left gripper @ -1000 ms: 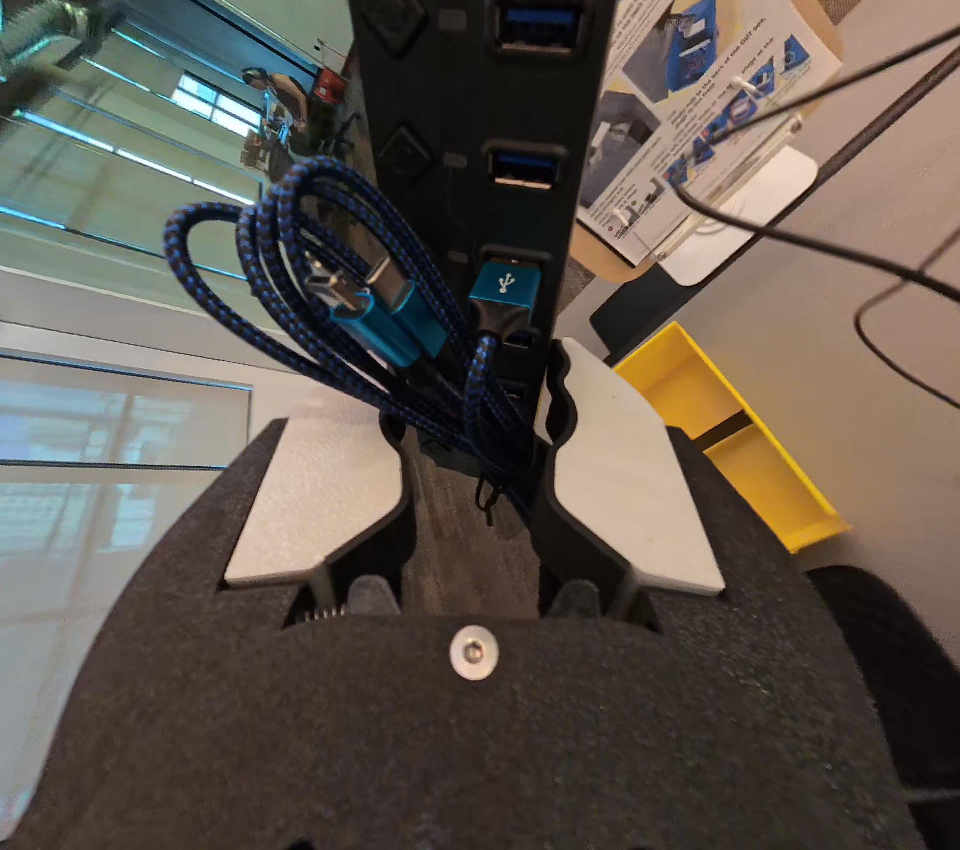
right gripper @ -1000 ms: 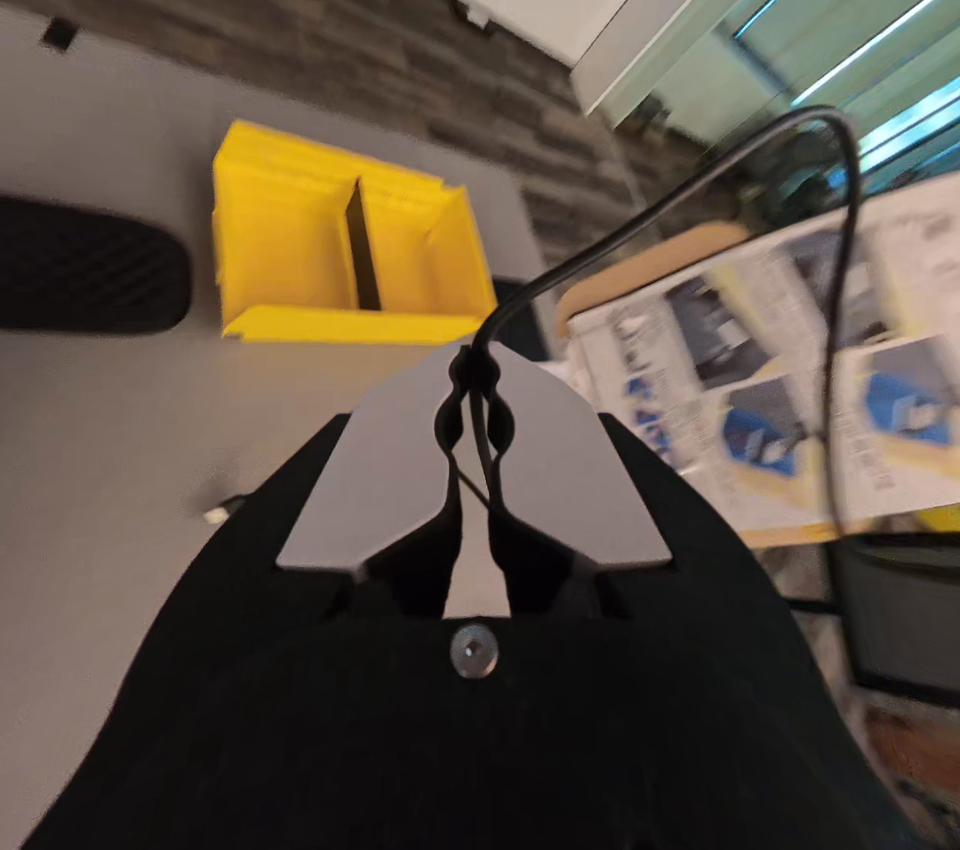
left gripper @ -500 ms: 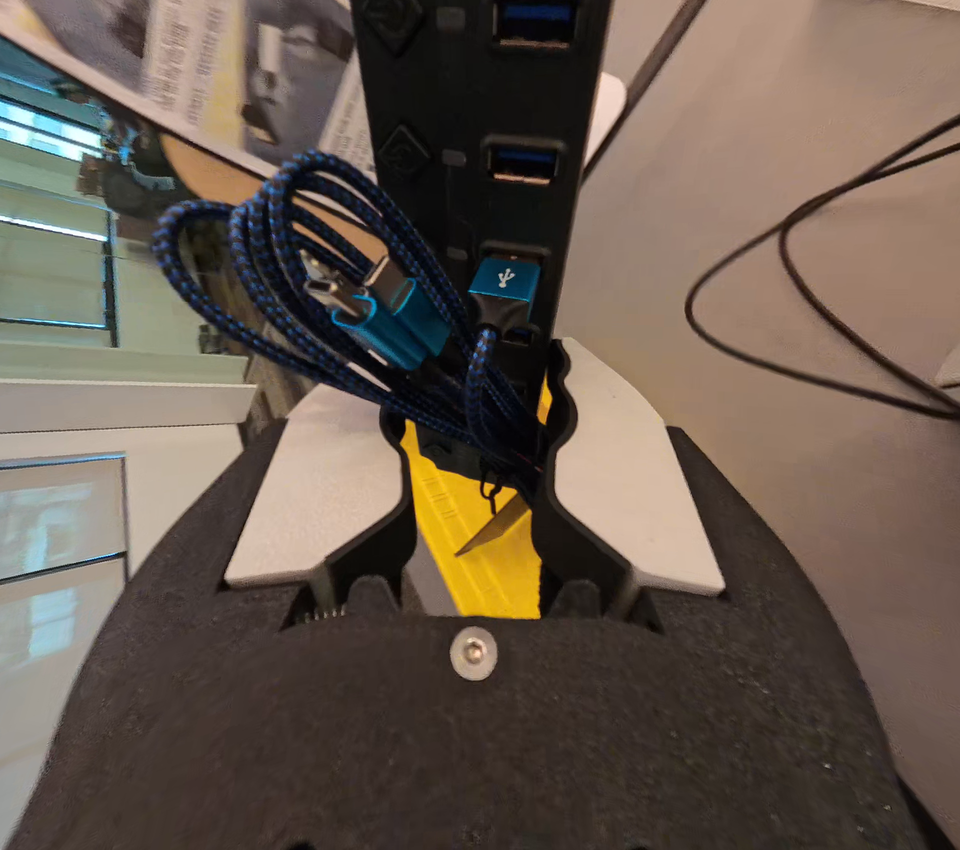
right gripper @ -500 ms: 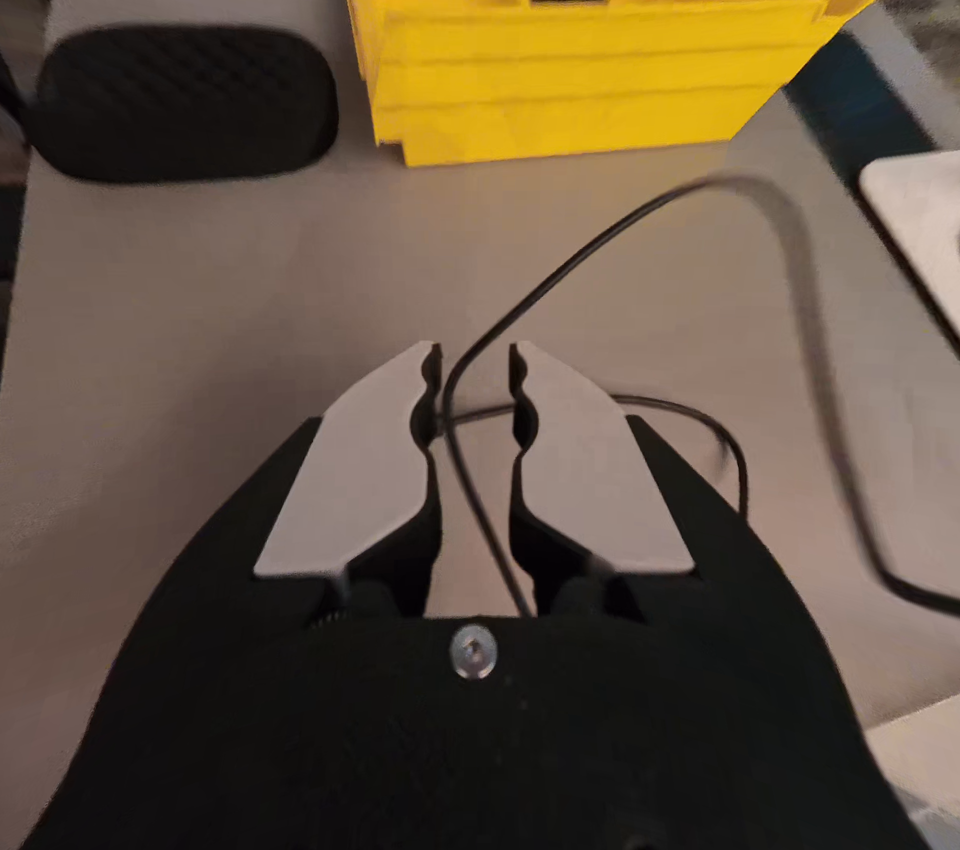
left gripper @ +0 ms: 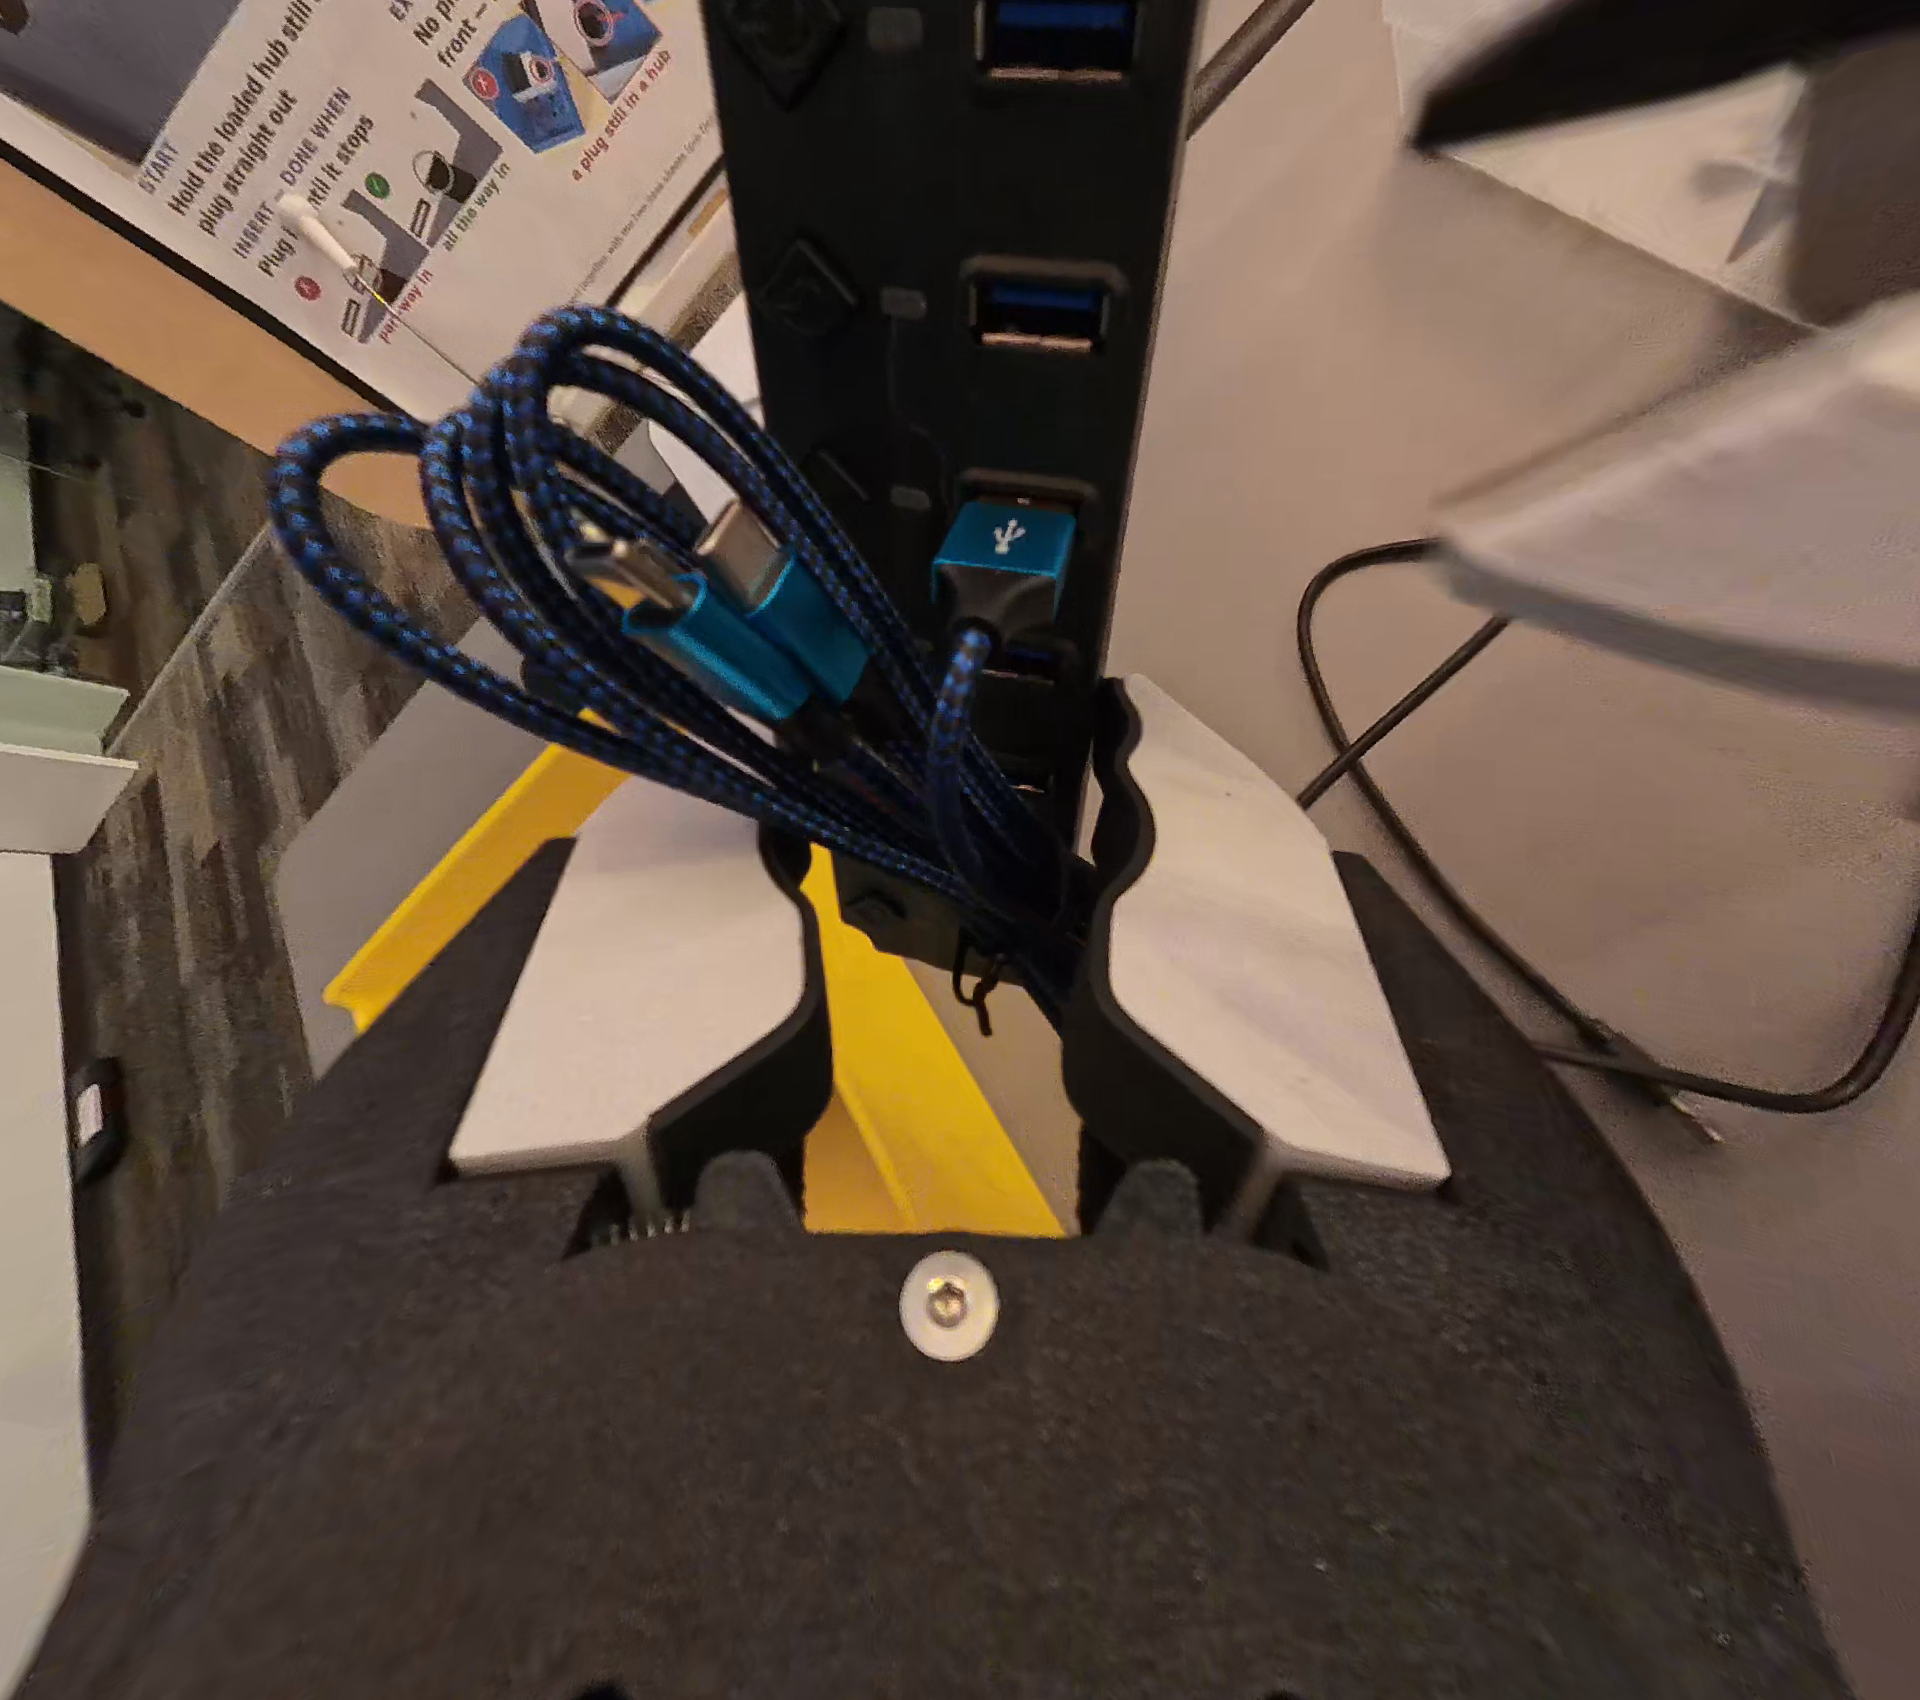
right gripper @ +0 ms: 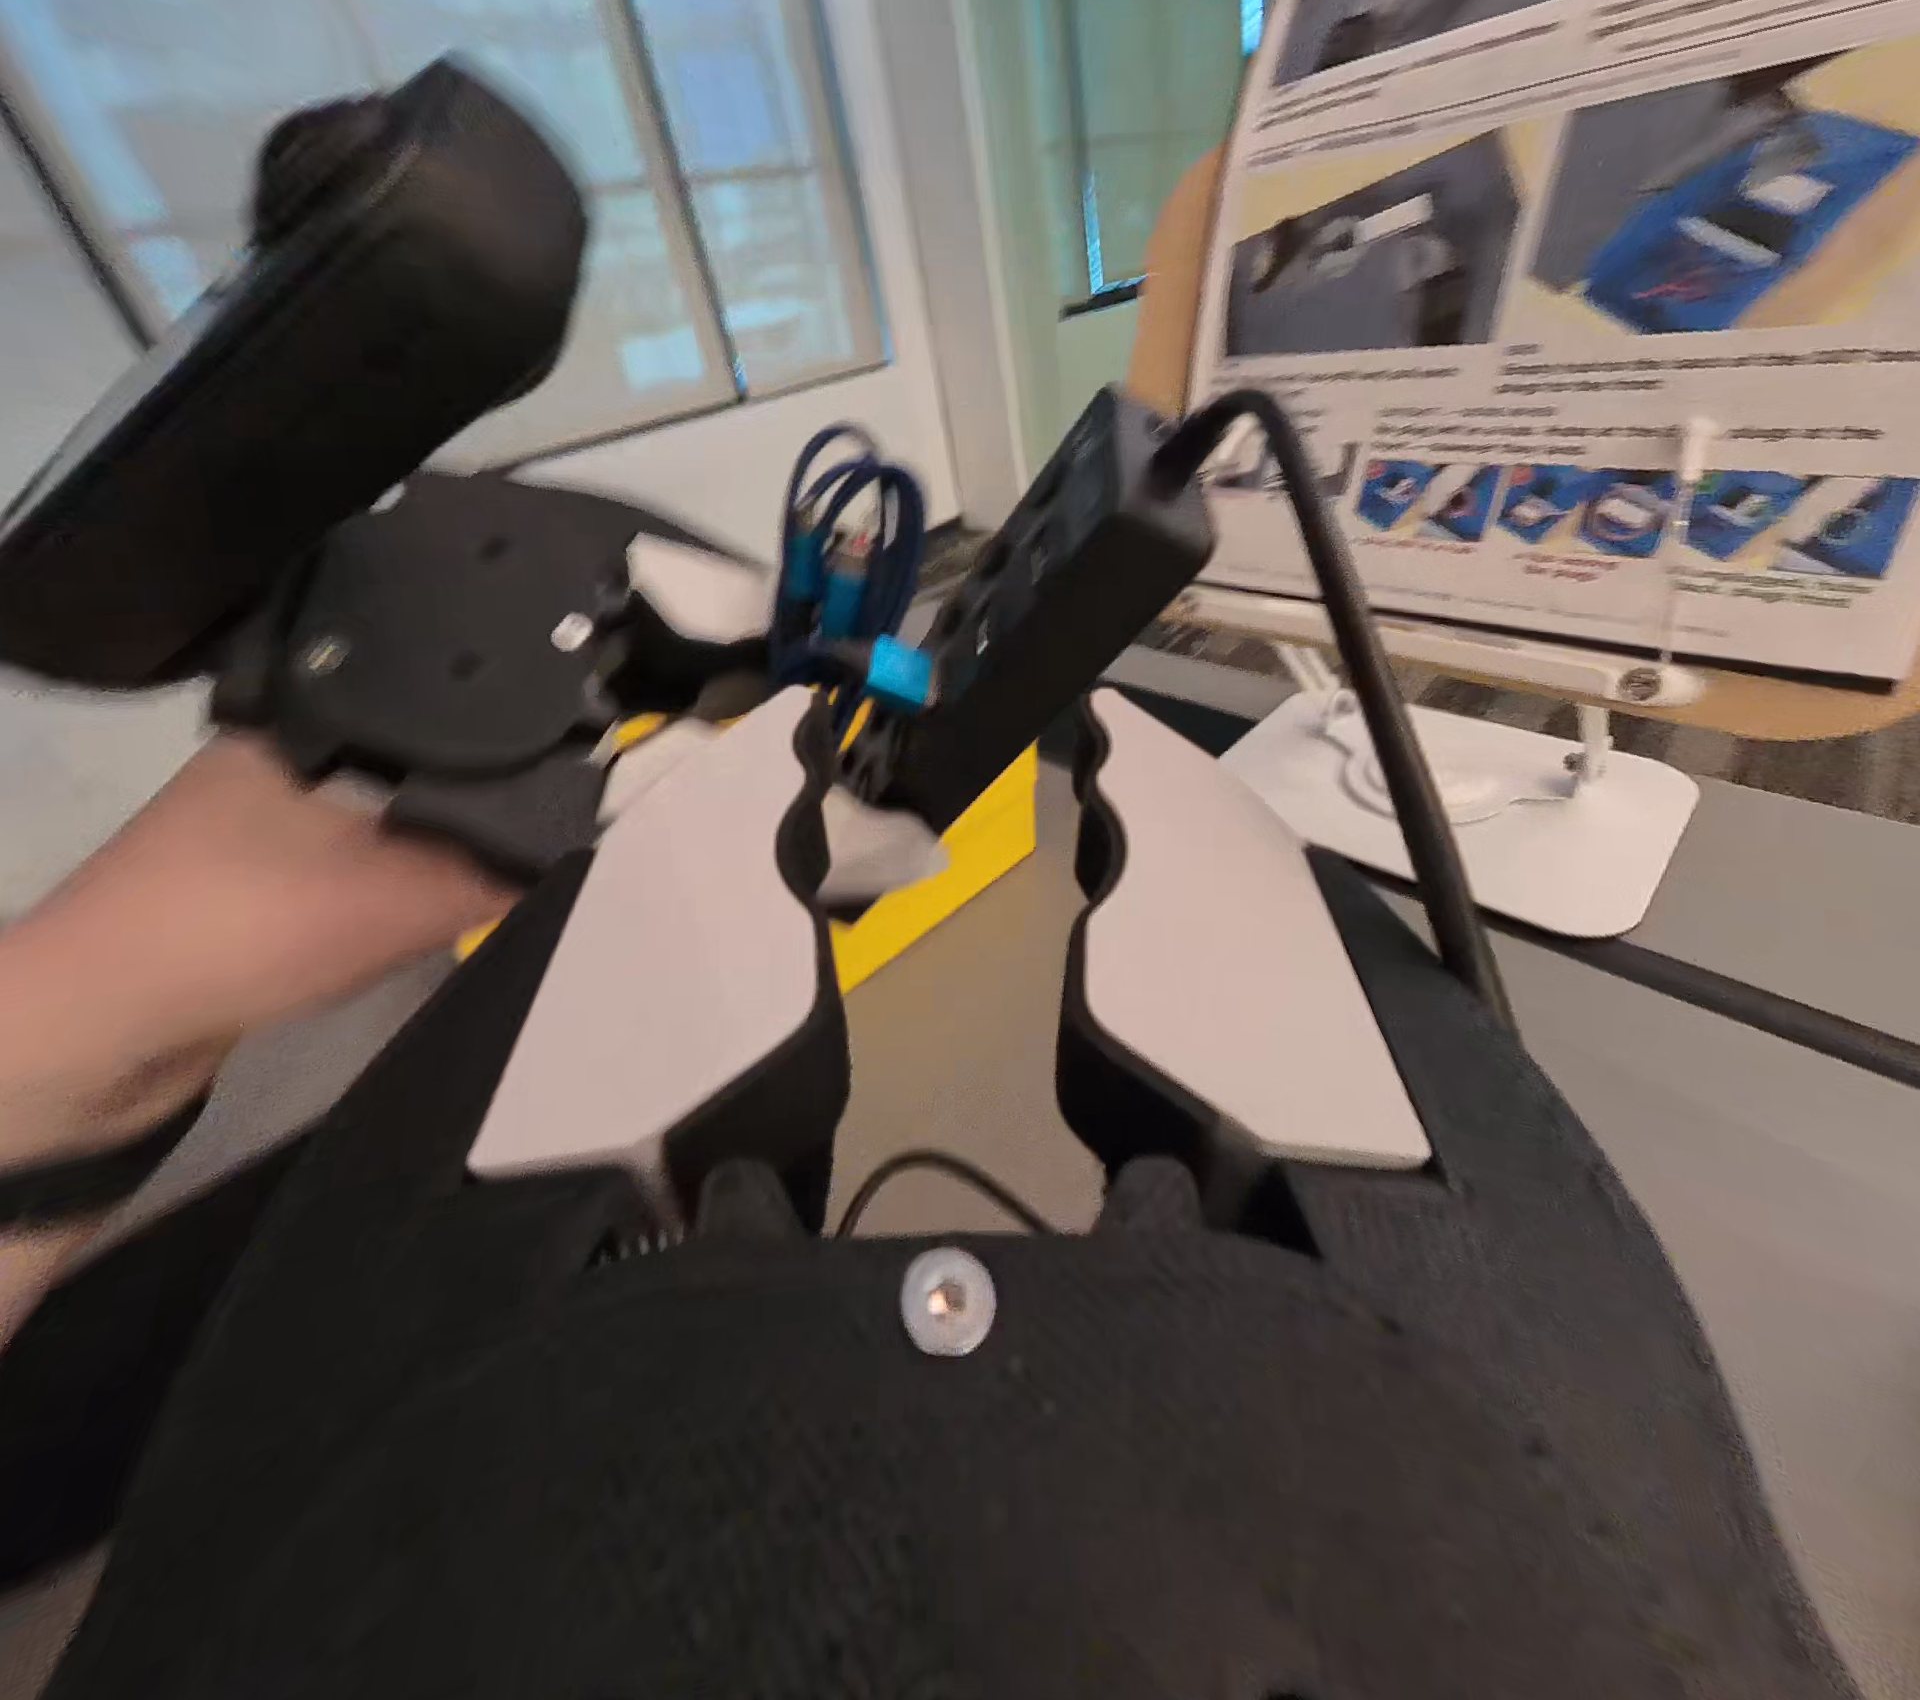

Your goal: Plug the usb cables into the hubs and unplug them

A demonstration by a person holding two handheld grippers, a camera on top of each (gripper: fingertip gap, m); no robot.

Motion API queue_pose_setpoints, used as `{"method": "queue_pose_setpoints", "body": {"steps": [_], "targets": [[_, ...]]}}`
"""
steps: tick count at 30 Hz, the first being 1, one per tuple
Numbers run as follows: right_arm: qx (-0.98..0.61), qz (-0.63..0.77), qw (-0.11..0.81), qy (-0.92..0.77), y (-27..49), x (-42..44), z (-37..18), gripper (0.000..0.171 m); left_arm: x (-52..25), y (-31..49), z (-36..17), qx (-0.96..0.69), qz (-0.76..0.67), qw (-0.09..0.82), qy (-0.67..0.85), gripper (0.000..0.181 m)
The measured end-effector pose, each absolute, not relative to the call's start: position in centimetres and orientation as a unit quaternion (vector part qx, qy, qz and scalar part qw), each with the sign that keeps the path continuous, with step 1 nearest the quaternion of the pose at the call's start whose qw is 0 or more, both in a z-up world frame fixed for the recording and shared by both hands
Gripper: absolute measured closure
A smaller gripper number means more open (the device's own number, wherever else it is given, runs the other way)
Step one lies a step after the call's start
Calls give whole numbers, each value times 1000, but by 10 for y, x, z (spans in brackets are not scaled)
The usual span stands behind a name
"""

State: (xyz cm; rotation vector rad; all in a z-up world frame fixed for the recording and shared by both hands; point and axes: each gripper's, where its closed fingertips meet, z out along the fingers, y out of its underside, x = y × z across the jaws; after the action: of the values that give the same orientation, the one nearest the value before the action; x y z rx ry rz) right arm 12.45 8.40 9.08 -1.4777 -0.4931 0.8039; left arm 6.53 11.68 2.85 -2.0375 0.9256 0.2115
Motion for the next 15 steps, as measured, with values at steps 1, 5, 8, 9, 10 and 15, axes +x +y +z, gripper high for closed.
{"method": "queue_pose_setpoints", "body": {"steps": [1,5,8,9,10,15], "targets": [[-649,349,649,-189,95,127,92,123,67,116,26,-819,84,432,368,129],[-662,390,625,-142,120,117,83,115,72,113,19,-820,80,438,359,129],[-666,405,616,-115,135,116,79,129,79,111,15,-814,83,444,366,129],[-662,424,607,-114,134,115,80,138,81,110,13,-814,81,445,364,129],[-654,454,593,-117,131,112,81,143,81,109,12,-817,69,447,357,129],[-656,484,553,-173,126,108,77,146,94,90,1,-818,-49,432,376,126]]}}
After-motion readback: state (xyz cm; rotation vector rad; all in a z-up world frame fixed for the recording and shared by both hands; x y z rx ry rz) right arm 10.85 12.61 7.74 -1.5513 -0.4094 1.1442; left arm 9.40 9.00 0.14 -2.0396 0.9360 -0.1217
